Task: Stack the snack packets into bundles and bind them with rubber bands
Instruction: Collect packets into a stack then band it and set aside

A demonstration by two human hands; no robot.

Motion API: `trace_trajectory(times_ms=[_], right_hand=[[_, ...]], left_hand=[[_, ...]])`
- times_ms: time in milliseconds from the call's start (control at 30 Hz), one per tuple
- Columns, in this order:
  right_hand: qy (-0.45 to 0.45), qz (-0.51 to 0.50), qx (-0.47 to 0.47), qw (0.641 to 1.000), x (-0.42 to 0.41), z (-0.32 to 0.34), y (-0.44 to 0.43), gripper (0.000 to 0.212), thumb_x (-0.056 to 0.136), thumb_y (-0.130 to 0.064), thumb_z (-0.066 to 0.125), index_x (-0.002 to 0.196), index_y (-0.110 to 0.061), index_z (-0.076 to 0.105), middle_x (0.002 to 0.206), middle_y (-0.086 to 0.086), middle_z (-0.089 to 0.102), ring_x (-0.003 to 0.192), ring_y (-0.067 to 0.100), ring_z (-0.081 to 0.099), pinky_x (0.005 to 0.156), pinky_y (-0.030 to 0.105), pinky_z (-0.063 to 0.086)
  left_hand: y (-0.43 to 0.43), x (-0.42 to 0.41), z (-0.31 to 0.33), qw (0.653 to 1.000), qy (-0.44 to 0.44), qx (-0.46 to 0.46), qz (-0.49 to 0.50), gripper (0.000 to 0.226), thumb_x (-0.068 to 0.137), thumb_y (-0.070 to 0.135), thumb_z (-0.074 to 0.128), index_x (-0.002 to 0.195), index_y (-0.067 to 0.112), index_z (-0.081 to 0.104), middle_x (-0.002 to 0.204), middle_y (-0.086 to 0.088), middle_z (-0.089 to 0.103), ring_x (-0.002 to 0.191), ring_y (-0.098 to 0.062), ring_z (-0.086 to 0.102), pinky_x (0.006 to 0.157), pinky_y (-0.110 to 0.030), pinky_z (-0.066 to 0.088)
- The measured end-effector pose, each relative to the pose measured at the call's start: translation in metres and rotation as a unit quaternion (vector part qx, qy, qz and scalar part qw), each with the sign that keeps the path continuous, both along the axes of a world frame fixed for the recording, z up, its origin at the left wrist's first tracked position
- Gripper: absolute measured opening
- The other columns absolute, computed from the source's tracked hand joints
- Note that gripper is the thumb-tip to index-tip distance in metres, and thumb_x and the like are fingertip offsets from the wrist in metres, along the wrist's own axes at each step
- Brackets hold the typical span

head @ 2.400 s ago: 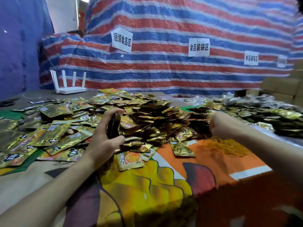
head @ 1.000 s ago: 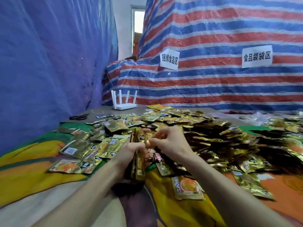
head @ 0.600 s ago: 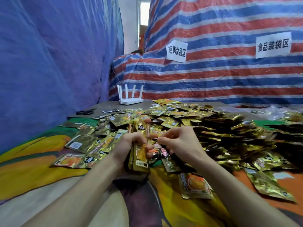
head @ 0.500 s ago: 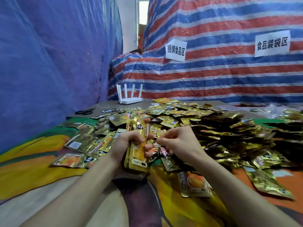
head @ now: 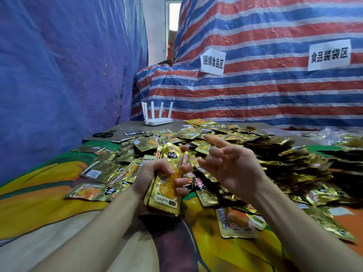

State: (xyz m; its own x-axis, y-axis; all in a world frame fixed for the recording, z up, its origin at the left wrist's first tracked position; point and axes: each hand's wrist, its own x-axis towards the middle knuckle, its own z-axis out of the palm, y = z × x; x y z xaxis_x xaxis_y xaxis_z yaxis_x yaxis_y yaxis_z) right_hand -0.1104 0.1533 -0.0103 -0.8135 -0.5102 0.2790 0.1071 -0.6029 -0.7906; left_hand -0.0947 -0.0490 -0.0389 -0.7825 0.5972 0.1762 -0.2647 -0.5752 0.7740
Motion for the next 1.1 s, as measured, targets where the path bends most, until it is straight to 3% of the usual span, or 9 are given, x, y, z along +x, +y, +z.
trace_trajectory(times_ms=[100, 167, 367, 533, 633, 733, 833, 967, 1100], right_hand=[[0.04, -0.026, 0.077, 0.996, -0.001, -0.003, -0.004, 0.043, 0.087, -0.001, 0.061, 0.128, -0.015, 0.066, 0.092, 0.008, 0.075, 0.057, 0.016, 0.065, 0.06, 0.032, 0.061], [0.068, -0.069, 0.142, 0.985, 0.0, -0.008, -0.009, 0.057, 0.076, -0.01, 0.078, 0.131, -0.02, 0.063, 0.106, 0.02, 0.075, 0.068, 0.024, 0.072, 0.057, 0.032, 0.06], [0.098, -0.162, 0.239, 0.952, 0.007, -0.016, -0.015, 0.054, 0.079, -0.011, 0.083, 0.128, -0.025, 0.066, 0.107, 0.016, 0.075, 0.089, 0.033, 0.076, 0.063, 0.043, 0.063], [0.125, -0.145, 0.312, 0.931, 0.018, -0.027, -0.036, 0.061, 0.073, -0.021, 0.091, 0.124, -0.042, 0.065, 0.115, 0.01, 0.067, 0.096, 0.023, 0.075, 0.069, 0.045, 0.064], [0.175, -0.168, 0.321, 0.915, 0.028, -0.032, -0.054, 0.061, 0.069, -0.023, 0.093, 0.118, -0.048, 0.066, 0.116, -0.01, 0.063, 0.098, 0.003, 0.07, 0.078, 0.042, 0.064], [0.235, -0.224, 0.318, 0.891, 0.032, -0.032, -0.062, 0.064, 0.069, -0.022, 0.093, 0.12, -0.044, 0.064, 0.116, -0.028, 0.063, 0.103, -0.017, 0.059, 0.092, 0.021, 0.052], [0.248, -0.249, 0.292, 0.89, 0.033, -0.031, -0.059, 0.064, 0.067, -0.015, 0.093, 0.119, -0.04, 0.066, 0.115, -0.023, 0.064, 0.098, -0.016, 0.06, 0.078, 0.003, 0.045], [0.254, -0.241, 0.276, 0.895, 0.032, -0.036, -0.055, 0.062, 0.066, -0.01, 0.093, 0.118, -0.034, 0.068, 0.106, -0.02, 0.068, 0.097, -0.011, 0.063, 0.078, 0.006, 0.048], [0.252, -0.215, 0.256, 0.908, 0.026, -0.034, -0.053, 0.052, 0.063, -0.022, 0.082, 0.114, -0.027, 0.069, 0.105, -0.017, 0.07, 0.097, -0.007, 0.065, 0.074, 0.01, 0.05]], left_hand=[[0.0, 0.001, -0.001, 1.0, -0.003, -0.014, -0.006, 0.053, 0.051, 0.003, 0.075, 0.103, 0.007, 0.063, 0.083, -0.008, 0.058, 0.06, -0.017, 0.046, 0.056, -0.029, 0.041], [0.002, 0.0, -0.002, 0.998, -0.011, -0.034, 0.045, 0.048, 0.056, 0.003, 0.069, 0.103, 0.009, 0.071, 0.081, -0.01, 0.057, 0.059, -0.018, 0.046, 0.055, -0.029, 0.042], [0.006, -0.012, -0.008, 0.9, -0.094, -0.124, 0.408, 0.04, 0.088, 0.013, 0.063, 0.127, 0.017, 0.059, 0.07, -0.006, 0.053, 0.056, -0.02, 0.052, 0.048, -0.028, 0.048], [0.012, -0.013, -0.001, 0.836, -0.042, -0.033, 0.546, 0.041, 0.093, 0.021, 0.071, 0.128, 0.022, 0.05, 0.107, -0.017, 0.058, 0.094, -0.031, 0.061, 0.085, -0.05, 0.053], [0.014, -0.013, 0.001, 0.818, -0.052, -0.076, 0.568, 0.057, 0.092, 0.039, 0.071, 0.137, 0.013, 0.045, 0.125, -0.019, 0.064, 0.111, -0.037, 0.066, 0.098, -0.06, 0.052], [0.015, -0.01, 0.003, 0.846, -0.087, -0.063, 0.522, 0.064, 0.091, 0.051, 0.068, 0.138, 0.012, 0.05, 0.128, -0.017, 0.064, 0.113, -0.035, 0.066, 0.1, -0.055, 0.053], [0.018, -0.005, 0.005, 0.896, -0.092, -0.042, 0.432, 0.048, 0.091, 0.056, 0.063, 0.109, 0.013, 0.075, 0.102, -0.013, 0.072, 0.093, -0.032, 0.073, 0.087, -0.045, 0.059], [0.021, -0.006, 0.0, 0.929, -0.07, -0.046, 0.362, 0.056, 0.098, 0.055, 0.051, 0.063, 0.023, 0.081, 0.075, -0.01, 0.075, 0.072, -0.027, 0.076, 0.064, -0.036, 0.063], [0.02, -0.003, 0.0, 0.925, -0.042, -0.068, 0.371, 0.062, 0.104, 0.047, 0.04, 0.066, 0.02, 0.081, 0.071, -0.007, 0.074, 0.067, -0.022, 0.074, 0.063, -0.032, 0.059]])
